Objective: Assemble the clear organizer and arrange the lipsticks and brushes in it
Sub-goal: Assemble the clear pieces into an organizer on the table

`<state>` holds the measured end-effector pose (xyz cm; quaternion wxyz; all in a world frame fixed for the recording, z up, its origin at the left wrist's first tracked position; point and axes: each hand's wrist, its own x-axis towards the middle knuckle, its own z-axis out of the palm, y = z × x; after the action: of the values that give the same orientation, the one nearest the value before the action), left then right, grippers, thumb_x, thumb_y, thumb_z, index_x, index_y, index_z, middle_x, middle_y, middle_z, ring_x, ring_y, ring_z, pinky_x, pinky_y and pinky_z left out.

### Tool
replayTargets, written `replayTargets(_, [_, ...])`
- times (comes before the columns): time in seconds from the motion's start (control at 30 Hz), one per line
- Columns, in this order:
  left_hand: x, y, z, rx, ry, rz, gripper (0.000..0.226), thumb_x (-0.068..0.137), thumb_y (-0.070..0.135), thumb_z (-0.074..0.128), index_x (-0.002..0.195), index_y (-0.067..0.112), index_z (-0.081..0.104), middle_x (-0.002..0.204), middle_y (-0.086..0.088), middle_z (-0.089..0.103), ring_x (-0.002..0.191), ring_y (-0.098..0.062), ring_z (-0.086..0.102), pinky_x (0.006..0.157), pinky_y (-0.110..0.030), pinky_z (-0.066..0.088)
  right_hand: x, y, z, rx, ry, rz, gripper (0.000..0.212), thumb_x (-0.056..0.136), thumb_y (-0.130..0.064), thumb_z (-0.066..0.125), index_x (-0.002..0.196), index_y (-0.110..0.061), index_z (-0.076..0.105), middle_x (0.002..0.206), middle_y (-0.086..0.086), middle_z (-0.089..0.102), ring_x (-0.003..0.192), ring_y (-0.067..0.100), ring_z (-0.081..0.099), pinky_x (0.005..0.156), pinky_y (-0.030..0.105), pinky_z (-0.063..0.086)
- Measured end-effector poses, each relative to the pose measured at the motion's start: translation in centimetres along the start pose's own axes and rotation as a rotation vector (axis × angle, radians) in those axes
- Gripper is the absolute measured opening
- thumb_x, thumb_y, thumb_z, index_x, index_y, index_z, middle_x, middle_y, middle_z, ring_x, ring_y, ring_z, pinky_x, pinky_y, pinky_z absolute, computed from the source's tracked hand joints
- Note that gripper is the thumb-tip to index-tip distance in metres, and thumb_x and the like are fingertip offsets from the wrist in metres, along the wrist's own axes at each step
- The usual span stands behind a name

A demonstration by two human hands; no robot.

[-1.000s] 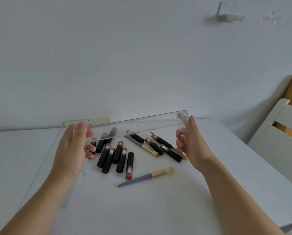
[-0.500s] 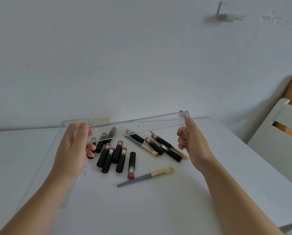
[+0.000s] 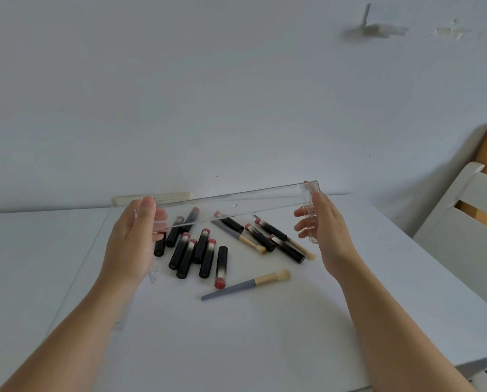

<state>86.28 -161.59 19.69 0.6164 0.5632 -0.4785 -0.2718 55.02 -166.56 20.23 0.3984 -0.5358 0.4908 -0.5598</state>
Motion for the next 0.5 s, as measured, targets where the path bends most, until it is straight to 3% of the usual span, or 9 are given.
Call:
replayTargets(0.13, [0.2, 0.9, -0.7, 0.203, 0.005, -0.043, 0.054, 0.096, 0.065, 0.032, 0.092, 0.027, 0.070, 0.096, 0.016, 0.069, 0.092, 0.005, 0.059, 0.073, -0.020, 0.038, -0.7, -1.5, -0.9, -0.098, -0.009, -0.006, 0.040, 0.086, -0.075, 0.047, 0.104, -0.047, 0.068, 0.086, 0.001, 0.072, 0.069, 0.017, 0.066, 0.063, 0.035, 0.051])
replayTargets(0.23, [0.1, 1.4, -1.5, 0.327, -0.027, -0.068, 0.050, 0.105, 0.056, 0.031, 0.088, 0.028, 0.070, 0.092, 0.021, 0.066, 0.089, 0.008, 0.054, 0.074, -0.024, 0.037, -2.0, -2.0, -2.0, -0.176, -0.062, 0.027, 0.039, 0.084, -0.077, 0.047, 0.102, -0.048, 0.066, 0.086, 0.001, 0.075, 0.068, 0.016, 0.068, 0.064, 0.033, 0.050])
replayTargets(0.33, [-0.7, 1.4, -1.7, 0.390, -0.083, -0.097, 0.047, 0.105, 0.052, 0.034, 0.088, 0.029, 0.071, 0.092, 0.022, 0.066, 0.089, 0.006, 0.054, 0.077, -0.030, 0.038, -3.7, -2.0, -3.0, -0.209, -0.086, 0.050, 0.041, 0.083, -0.074, 0.047, 0.102, -0.044, 0.067, 0.085, 0.002, 0.075, 0.068, 0.015, 0.069, 0.066, 0.032, 0.048])
replayTargets(0.5, [-2.5, 1.6, -1.6, 0.449, -0.125, -0.114, 0.040, 0.103, 0.046, 0.041, 0.084, 0.026, 0.070, 0.070, 0.009, 0.061, 0.071, -0.015, 0.058, 0.059, -0.030, 0.038, -6.5, -1.3, -4.1, -0.258, -0.055, 0.097, 0.054, 0.084, -0.077, 0.044, 0.102, -0.033, 0.068, 0.089, -0.003, 0.073, 0.076, 0.013, 0.063, 0.071, 0.029, 0.046])
